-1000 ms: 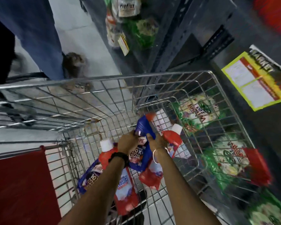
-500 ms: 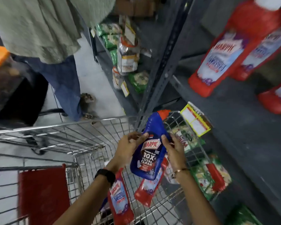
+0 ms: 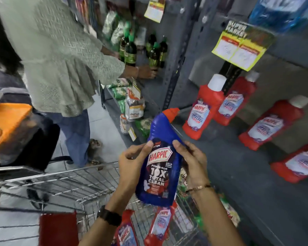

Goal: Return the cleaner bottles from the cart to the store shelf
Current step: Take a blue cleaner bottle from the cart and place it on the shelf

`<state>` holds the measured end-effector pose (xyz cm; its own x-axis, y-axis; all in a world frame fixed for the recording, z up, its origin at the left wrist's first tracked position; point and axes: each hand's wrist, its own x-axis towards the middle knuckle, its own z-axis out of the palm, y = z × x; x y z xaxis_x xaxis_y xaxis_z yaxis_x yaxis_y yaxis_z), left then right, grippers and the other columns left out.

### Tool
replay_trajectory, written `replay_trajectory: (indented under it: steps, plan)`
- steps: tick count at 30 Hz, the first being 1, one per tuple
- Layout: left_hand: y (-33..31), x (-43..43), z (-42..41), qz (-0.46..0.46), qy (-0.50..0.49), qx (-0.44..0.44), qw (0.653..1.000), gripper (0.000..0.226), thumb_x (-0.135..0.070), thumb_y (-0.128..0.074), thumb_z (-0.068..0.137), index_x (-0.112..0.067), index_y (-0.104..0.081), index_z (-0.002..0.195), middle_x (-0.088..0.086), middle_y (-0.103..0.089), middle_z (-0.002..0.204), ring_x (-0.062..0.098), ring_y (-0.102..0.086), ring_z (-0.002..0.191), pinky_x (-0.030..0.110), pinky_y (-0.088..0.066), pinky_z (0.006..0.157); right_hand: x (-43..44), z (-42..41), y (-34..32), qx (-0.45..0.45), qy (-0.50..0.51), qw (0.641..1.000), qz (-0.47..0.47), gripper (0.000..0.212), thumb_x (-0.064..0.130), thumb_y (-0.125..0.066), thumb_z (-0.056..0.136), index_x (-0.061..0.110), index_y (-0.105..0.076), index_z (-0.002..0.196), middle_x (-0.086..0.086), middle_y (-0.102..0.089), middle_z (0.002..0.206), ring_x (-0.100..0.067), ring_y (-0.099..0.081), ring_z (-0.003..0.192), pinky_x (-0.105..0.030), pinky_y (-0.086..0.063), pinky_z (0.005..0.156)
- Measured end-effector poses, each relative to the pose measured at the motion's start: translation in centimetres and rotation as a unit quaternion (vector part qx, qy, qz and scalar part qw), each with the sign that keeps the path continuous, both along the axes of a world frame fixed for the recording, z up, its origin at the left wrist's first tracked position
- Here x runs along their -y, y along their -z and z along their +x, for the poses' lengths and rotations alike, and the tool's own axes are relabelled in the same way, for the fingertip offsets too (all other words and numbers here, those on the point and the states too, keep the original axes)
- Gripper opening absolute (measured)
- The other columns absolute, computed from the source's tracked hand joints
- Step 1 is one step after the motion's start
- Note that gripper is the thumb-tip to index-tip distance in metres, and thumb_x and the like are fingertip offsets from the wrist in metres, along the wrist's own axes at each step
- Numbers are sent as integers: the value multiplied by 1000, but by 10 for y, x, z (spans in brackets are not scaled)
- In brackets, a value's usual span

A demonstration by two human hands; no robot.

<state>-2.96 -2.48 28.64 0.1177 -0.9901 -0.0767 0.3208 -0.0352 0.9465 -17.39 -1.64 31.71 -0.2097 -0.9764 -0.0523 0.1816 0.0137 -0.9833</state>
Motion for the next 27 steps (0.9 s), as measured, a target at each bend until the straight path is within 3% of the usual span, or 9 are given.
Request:
replay_trajectory:
  steps: [5,11,13,16,19,22,27]
  plan:
    - [-26,-15,4,-13,31,-7,999,35,-50,-71,59,-19,-73,76,30,-65,96,24,-71,60,23,-55,49,-12,0,-16,3,-1,1000,-27,29,34,-74,60,18,-70,83,7,-75,73,-10,-68,66,-17,-53,55]
    - [-34,-23,-16,10,91,24,995,43,-46,-71,60,-12,-72,86,22,-71,89,28,-70,61,30,-57,53,-38,-21,-15,34,49,998,-18,22,30,-73,59,17,-69,78,9,-74,67,-7,-67,63,-15,-51,52]
    - [-34,-28,-36,25,128,31,991,40,-44,-71,59,-13,-73,83,11,-75,76,22,-70,56,25,-55,48,-54,-39,-13,47,82,995,-16,24,29,-73,57,17,-70,78,9,-73,66,-7,-66,63,-15,-51,53]
    - [-32,-43,-83,32,192,30,980,17,-36,-66,69,-20,-72,68,-5,-74,56,8,-67,48,14,-48,39,-87,-81,-10,55,131,990,-21,25,26,-72,59,15,-70,82,9,-74,68,-7,-65,65,-16,-51,54]
    - [-25,-65,-144,44,244,30,968,23,-35,-67,69,-12,-65,66,-9,-70,51,4,-64,48,13,-47,42,-132,-136,-8,49,188,981,-29,17,13,-69,70,13,-70,87,9,-74,66,-5,-65,62,-14,-50,53]
    - [-15,-94,-214,60,298,49,951,21,-27,-70,74,-7,-68,70,-4,-71,58,9,-65,57,20,-50,56,-187,-194,-5,32,259,965,-29,17,5,-66,74,14,-69,88,12,-72,63,-3,-64,58,-13,-48,48]
    - [-14,-170,-336,-11,436,32,899,17,-31,-63,75,-18,-68,65,-11,-69,52,-1,-62,53,13,-47,47,-284,-290,-9,-31,374,926,-50,24,0,-69,72,21,-68,83,14,-73,68,-1,-63,68,-15,-51,62]
